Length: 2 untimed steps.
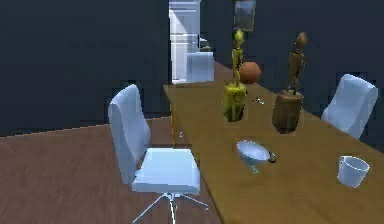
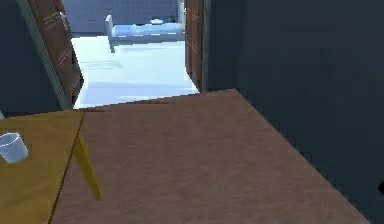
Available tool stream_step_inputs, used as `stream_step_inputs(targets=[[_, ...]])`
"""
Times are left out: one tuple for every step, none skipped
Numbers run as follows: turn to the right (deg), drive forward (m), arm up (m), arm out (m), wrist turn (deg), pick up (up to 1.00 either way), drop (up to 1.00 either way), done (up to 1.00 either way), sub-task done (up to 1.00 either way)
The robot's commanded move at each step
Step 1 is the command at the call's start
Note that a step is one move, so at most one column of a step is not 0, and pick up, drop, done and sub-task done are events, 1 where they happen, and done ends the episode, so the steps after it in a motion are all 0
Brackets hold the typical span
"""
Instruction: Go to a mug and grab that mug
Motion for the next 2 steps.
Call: stream_step_inputs(targets=[[-45.0, 0.0, 0.0, 0.0, 0.0, 0.0, 0.0, 0.0, 0.0], [-45.0, 0.0, 0.0, 0.0, 0.0, 0.0, 0.0, 0.0, 0.0]])
